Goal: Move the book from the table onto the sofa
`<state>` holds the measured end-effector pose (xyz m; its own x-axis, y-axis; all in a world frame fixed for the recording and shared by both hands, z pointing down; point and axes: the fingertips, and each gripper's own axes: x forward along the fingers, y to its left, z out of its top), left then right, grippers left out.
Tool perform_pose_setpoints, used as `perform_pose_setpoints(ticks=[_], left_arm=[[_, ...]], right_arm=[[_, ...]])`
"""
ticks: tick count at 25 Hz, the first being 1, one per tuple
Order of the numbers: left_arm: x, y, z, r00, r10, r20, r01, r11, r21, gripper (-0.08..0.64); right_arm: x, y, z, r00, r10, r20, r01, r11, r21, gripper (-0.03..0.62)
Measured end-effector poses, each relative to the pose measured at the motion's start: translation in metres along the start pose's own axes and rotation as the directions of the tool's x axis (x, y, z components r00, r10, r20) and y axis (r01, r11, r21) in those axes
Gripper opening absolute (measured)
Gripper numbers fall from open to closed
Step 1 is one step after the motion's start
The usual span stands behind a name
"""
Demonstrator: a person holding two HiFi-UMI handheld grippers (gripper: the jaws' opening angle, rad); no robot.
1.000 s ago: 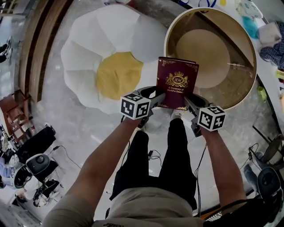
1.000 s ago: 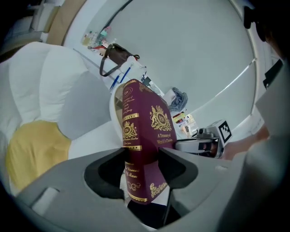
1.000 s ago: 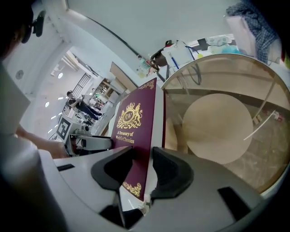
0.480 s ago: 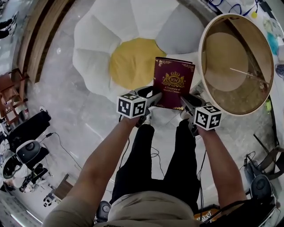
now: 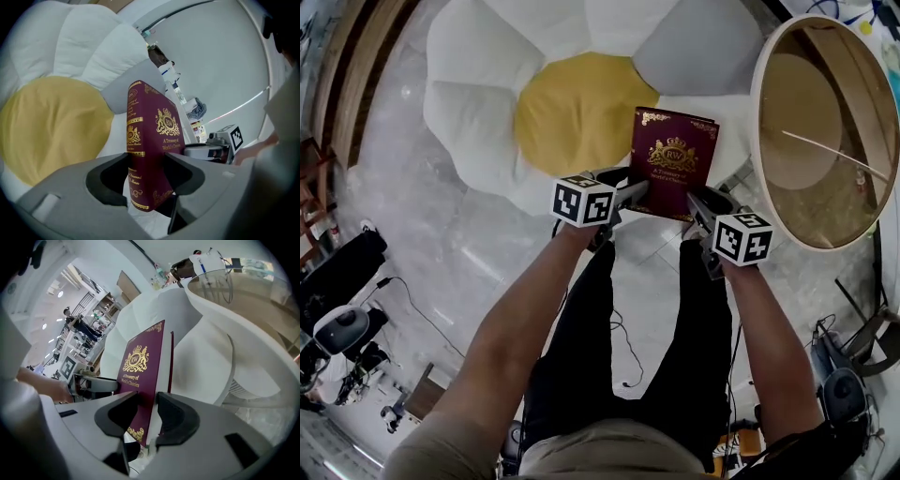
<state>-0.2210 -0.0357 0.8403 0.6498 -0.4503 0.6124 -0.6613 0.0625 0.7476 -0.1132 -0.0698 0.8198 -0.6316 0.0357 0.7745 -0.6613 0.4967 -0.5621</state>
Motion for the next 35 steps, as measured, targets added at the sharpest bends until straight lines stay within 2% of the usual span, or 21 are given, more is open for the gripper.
perform_pose_setpoints(ticks=[5, 11, 16, 22, 25, 27, 31, 33, 35], left_arm=[[0.034, 0.032, -0.012, 0.996, -0.093, 0.015, 0.094, 0.993, -0.068, 0.224], [0.059, 0.053, -0.026, 0.990, -0.140, 0.019, 0.141, 0.985, -0.097, 0.224], [0.071, 0.063, -0.031, 0.996, -0.078, -0.032, 0.076, 0.995, -0.060, 0.224], [0.055, 0.065, -0.028, 0.998, 0.030, -0.047, -0.030, 1.000, 0.002, 0.224], [0.033, 0.049, -0.025, 0.999, 0.040, -0.035, -0.040, 0.999, 0.004, 0.224], [0.015, 0.029, -0.025, 0.999, 0.025, -0.036, -0.024, 1.000, 0.018, 0.224], [-0.031, -0.029, -0.021, 0.998, -0.054, -0.028, 0.055, 0.997, 0.052, 0.224], [-0.057, -0.066, -0.020, 0.995, -0.098, -0.030, 0.100, 0.992, 0.074, 0.222], [-0.087, -0.102, -0.024, 0.992, -0.117, -0.043, 0.121, 0.987, 0.109, 0.206]], right_arm=[[0.025, -0.023, -0.007, 0.999, -0.042, -0.007, 0.041, 0.999, -0.032, 0.140], [0.043, -0.040, -0.018, 0.995, -0.103, -0.014, 0.102, 0.993, -0.059, 0.141], [0.046, -0.042, -0.026, 0.993, -0.115, -0.024, 0.115, 0.993, -0.011, 0.146], [0.023, -0.041, -0.028, 0.985, -0.169, -0.018, 0.169, 0.985, -0.024, 0.150], [0.001, -0.025, -0.024, 0.987, -0.161, -0.005, 0.161, 0.986, -0.036, 0.149], [-0.018, -0.011, -0.020, 0.988, -0.156, 0.014, 0.157, 0.987, -0.043, 0.121], [-0.062, 0.028, -0.008, 0.989, -0.133, 0.060, 0.137, 0.987, -0.081, 0.054], [-0.089, 0.056, -0.005, 0.994, -0.090, 0.066, 0.096, 0.991, -0.089, 0.018], [-0.118, 0.087, -0.011, 0.997, -0.046, 0.055, 0.051, 0.995, -0.084, 0.012]])
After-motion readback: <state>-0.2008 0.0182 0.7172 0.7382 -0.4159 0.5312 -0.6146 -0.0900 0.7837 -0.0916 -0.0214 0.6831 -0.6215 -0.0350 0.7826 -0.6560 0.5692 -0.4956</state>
